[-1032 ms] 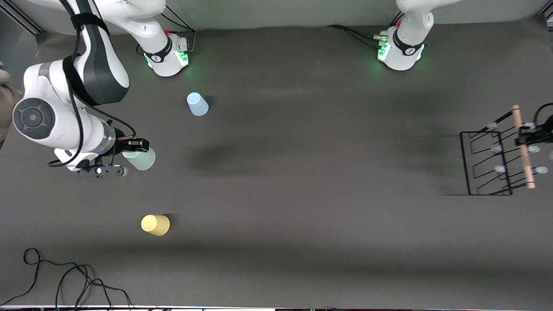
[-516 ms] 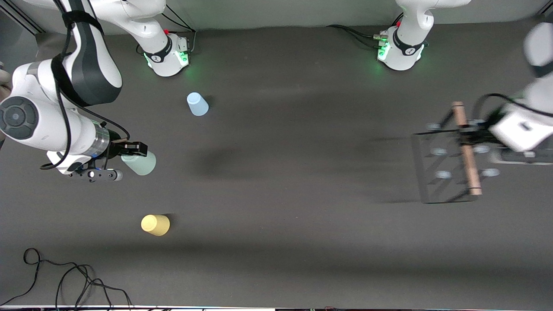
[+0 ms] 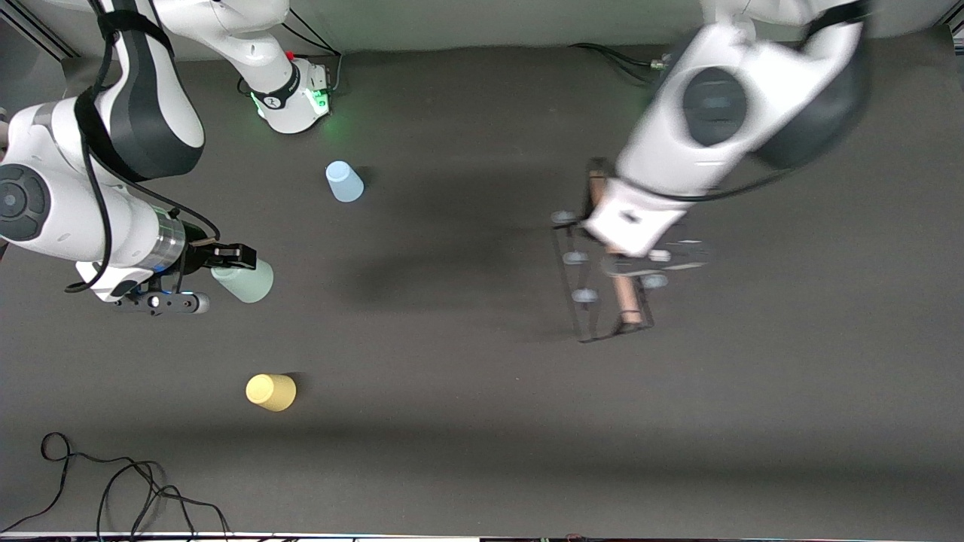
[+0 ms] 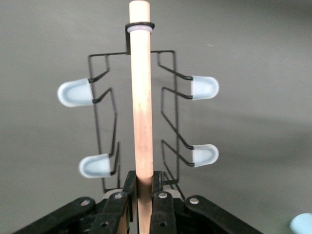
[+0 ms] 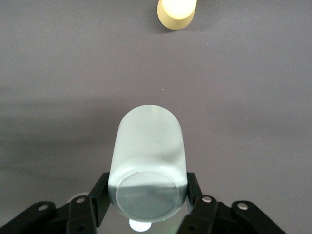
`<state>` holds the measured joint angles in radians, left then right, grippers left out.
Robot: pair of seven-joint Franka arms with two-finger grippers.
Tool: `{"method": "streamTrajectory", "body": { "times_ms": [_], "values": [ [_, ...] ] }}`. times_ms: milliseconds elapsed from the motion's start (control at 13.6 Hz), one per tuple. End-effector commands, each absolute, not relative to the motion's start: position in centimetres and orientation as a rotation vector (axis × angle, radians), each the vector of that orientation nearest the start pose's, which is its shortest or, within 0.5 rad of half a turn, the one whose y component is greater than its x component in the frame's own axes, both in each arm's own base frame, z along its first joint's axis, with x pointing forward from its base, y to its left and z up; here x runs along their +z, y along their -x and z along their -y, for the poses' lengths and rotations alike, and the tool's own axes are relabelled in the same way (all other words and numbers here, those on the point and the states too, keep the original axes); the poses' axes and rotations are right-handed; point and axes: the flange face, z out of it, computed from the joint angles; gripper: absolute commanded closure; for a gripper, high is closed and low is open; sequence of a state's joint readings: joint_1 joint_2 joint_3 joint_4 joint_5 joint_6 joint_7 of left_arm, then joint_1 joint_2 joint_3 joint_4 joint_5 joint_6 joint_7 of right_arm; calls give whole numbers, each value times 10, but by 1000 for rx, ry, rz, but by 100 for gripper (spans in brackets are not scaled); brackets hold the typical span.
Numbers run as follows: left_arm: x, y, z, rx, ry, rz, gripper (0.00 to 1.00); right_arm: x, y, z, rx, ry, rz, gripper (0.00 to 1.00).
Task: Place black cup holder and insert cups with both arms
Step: 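Grasp the rack's wooden dowel with the left gripper and carry it centrally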
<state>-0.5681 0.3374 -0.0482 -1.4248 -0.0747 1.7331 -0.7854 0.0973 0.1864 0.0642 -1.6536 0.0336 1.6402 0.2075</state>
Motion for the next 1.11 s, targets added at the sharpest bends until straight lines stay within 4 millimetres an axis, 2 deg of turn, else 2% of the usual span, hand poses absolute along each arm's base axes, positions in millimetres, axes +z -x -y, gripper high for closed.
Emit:
{"method": "streamTrajectory", "body": {
  "times_ms": [0, 147, 368, 442, 589, 737, 811, 958, 1032],
  "values": [
    [481, -519, 475, 33, 3183, 368, 100, 498, -589, -97, 325, 3099, -89, 87],
    [447, -494, 531, -36, 3172, 373, 100, 507, -592, -98, 293, 3095, -94, 87],
    [403, -464, 582, -73, 3176, 296, 100, 515, -592, -110, 268, 3086, -92, 87],
    [393, -457, 591, -78, 3182, 268, 100, 516, -590, -121, 273, 3035, -91, 87],
    [379, -451, 600, -83, 3192, 231, 100, 512, -593, -121, 286, 2980, -117, 87],
    [372, -448, 603, -78, 3189, 191, 100, 513, -589, -122, 310, 2972, -127, 87],
    [372, -448, 603, -79, 3190, 181, 100, 517, -580, -129, 353, 2964, -153, 87],
    [365, -446, 606, -79, 3192, 123, 100, 516, -566, -167, 418, 2978, -123, 88],
    [361, -447, 606, -82, 3198, 65, 99, 510, -566, -173, 430, 2983, -111, 88]
  ]
}}
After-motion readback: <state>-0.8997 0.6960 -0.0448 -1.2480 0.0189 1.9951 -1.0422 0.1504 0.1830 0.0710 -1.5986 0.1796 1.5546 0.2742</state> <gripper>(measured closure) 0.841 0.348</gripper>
